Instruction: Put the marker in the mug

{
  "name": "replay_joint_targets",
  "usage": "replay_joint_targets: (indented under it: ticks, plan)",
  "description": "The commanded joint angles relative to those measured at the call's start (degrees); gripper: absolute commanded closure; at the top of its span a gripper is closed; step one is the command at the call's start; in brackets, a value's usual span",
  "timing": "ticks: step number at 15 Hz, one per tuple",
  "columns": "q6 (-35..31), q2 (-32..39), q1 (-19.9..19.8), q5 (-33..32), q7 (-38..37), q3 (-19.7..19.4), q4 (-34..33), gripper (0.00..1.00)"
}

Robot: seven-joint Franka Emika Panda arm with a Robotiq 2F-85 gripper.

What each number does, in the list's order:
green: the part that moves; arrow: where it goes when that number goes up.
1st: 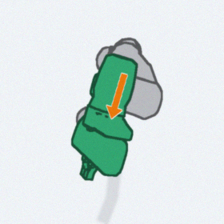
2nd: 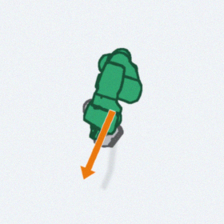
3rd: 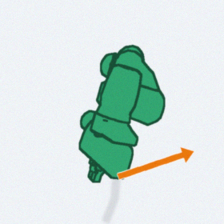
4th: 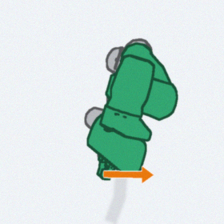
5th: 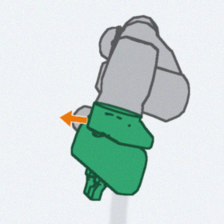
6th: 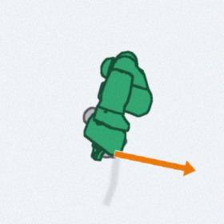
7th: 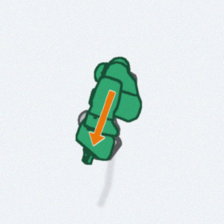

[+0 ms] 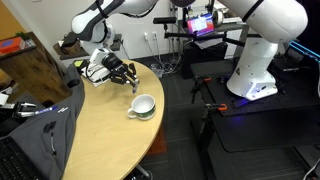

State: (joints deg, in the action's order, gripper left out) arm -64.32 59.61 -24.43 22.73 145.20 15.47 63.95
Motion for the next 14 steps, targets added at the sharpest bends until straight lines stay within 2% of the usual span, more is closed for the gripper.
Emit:
replay_joint_targets:
  ticks: [1,2,3,4,5,6,11,14]
  plan:
    - [7.59,0.16,0.92,2.89,5.94,-1.0,0.91,0.94]
    - [7.57,0.7,1.58,2.99,7.81,-1.26,0.8,0.94]
    - [4.7,3.22,-2.13,-0.05,4.23,6.21,-0.22,0.94]
    - [2.18,3.54,-1.2,1.45,4.39,4.88,0.55,0.94]
    - [-0.43,4.96,-2.34,0.72,4.05,7.72,0.14,0.94]
    - [-1.71,6.25,-2.73,0.37,4.05,8.95,-0.26,0.94]
    - [-1.91,8.7,-2.7,0.47,4.05,7.1,0.02,0.94]
    - [-3.63,9.12,-3.86,-0.91,4.05,7.84,0.07,0.94]
